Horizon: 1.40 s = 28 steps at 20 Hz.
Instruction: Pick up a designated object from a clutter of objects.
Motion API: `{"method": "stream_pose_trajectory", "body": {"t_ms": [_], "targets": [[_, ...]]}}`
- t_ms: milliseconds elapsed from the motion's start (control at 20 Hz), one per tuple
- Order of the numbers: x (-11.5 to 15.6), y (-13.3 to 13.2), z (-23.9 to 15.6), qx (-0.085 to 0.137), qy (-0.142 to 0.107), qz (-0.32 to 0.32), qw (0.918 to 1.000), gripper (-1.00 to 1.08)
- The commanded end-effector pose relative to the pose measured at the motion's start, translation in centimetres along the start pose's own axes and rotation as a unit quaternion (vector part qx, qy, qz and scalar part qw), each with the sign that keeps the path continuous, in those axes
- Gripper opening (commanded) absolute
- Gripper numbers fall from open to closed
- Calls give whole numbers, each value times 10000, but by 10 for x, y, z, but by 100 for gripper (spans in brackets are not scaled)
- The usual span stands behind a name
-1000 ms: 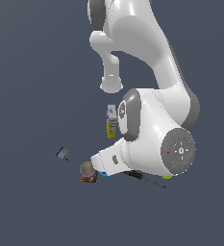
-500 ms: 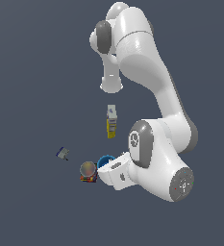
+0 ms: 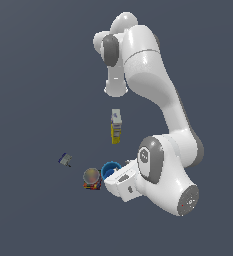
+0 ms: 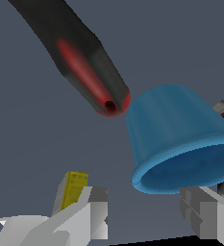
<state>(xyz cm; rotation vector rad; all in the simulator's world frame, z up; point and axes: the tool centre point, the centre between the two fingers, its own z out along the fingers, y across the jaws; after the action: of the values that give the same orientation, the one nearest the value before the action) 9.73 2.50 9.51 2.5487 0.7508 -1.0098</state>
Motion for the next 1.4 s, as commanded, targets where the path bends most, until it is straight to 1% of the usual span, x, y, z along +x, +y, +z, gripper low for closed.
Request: {"method": "stream_pose_trajectory", "body": {"t_ms": [0, 400, 850, 1150, 1200, 1350], "targets": [[1, 0, 1, -10, -31, -15, 10000, 28], [1, -1, 5, -6, -24, -12, 10000, 28], [1, -1, 24, -7, -30, -17, 10000, 28], [0, -1, 30, -7, -30, -17, 10000, 28], [0, -1, 30, -7, -30, -17, 10000, -100], [0, -1, 30, -7, -30, -17, 10000, -100]]}}
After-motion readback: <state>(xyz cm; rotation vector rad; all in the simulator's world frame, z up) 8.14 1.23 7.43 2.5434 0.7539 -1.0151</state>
